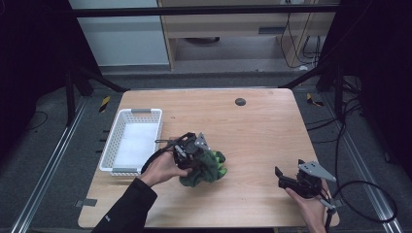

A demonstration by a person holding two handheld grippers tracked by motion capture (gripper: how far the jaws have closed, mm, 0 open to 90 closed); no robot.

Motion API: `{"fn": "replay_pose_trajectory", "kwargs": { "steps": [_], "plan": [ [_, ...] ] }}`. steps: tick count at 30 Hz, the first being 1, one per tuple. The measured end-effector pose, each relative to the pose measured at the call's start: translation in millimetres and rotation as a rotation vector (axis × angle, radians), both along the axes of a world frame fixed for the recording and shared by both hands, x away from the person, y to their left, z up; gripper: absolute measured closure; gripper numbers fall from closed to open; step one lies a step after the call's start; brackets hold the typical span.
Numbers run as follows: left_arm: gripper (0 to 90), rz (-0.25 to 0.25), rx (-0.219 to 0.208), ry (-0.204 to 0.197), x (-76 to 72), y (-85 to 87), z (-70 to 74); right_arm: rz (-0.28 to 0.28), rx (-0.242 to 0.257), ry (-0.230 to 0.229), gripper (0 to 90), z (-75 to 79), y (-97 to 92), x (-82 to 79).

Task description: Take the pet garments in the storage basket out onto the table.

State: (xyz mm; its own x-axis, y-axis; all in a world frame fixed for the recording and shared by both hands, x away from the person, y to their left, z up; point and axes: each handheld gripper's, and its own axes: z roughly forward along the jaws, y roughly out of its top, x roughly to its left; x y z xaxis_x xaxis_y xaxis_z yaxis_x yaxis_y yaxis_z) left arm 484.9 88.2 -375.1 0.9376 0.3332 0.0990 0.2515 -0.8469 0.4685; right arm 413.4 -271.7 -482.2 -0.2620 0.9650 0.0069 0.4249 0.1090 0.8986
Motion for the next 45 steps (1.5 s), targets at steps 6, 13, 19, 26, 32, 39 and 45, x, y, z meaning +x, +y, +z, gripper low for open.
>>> {"fn": "replay_pose_trajectory", "kwargs": {
  "steps": [6, 13, 19, 26, 32, 39, 45],
  "plan": [
    [76.3, -0.015, 0.015, 0.013, 0.6, -9.3, -12.1, -0.001, 0.001, 0.000, 10.8, -0.1, -0.1, 0.0],
    [76.1, -0.019, 0.002, 0.028, 1.3, -15.3, -24.7, 0.002, 0.000, 0.002, 10.7, -0.2, 0.4, -0.6],
    [75.7, -0.025, 0.004, 0.037, 0.9, -18.1, -34.8, 0.005, -0.006, -0.001, 10.7, -1.1, 0.1, 0.2],
    [73.6, -0.017, -0.012, 0.046, 1.5, -17.8, -44.0, 0.007, -0.008, 0.002, 10.8, -1.4, 1.2, -0.2],
    [69.8, -0.006, -0.039, 0.046, 1.5, -16.1, -47.6, 0.009, -0.010, 0.004, 10.7, -1.8, 1.3, 0.0],
    [55.5, 0.003, -0.067, 0.016, -1.9, -12.2, -47.3, 0.013, -0.016, 0.007, 10.6, -2.5, 2.4, -0.3],
    [41.2, 0.029, -0.111, -0.005, -6.5, -8.6, -43.5, 0.013, -0.017, 0.007, 10.4, -2.8, 2.7, -0.5]
  ]
}}
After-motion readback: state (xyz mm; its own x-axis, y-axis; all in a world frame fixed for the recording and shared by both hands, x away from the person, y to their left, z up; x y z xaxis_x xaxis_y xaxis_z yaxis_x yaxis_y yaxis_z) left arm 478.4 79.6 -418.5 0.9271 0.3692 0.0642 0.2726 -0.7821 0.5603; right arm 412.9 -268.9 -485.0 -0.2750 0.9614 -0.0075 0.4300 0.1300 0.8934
